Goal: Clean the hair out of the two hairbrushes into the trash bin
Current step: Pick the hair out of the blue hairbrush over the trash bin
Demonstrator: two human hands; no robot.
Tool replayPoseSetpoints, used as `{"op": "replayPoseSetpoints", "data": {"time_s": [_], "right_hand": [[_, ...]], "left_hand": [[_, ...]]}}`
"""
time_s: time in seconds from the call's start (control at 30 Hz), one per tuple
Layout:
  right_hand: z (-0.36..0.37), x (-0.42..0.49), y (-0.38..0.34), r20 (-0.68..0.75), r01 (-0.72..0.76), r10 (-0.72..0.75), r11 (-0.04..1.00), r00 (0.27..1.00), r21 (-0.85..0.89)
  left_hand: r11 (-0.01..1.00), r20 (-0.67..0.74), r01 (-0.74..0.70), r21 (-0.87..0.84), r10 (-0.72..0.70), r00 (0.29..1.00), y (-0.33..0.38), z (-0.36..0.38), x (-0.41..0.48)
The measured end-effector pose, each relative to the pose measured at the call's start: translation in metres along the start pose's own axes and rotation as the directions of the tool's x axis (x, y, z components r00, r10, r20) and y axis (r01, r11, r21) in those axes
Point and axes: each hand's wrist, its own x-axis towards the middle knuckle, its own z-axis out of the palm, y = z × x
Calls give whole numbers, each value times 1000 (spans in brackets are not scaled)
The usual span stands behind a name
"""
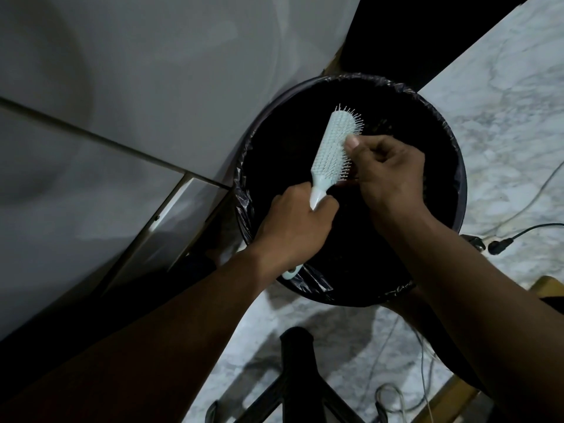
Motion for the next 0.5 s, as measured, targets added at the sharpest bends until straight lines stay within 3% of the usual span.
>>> {"op": "replayPoseSetpoints", "data": {"time_s": [0.23,0.3,0.4,0.5], "right_hand": [[0,4,-6,-67,-142,153,979,986,148],[-4,3,-5,-30,-39,40,999,999,18],[-6,-2,2,191,235,-191,941,963,-244],[-1,0,9,211,284,-222,897,952,-339]], "left_hand": [[1000,20,29,-4,-29,999,2,-2,-1],[999,23,53,-8,-53,998,1,-4,-1],[994,37,101,-38,-100,994,3,-7,0],[996,54,94,-11,-93,994,4,-7,-2]]}}
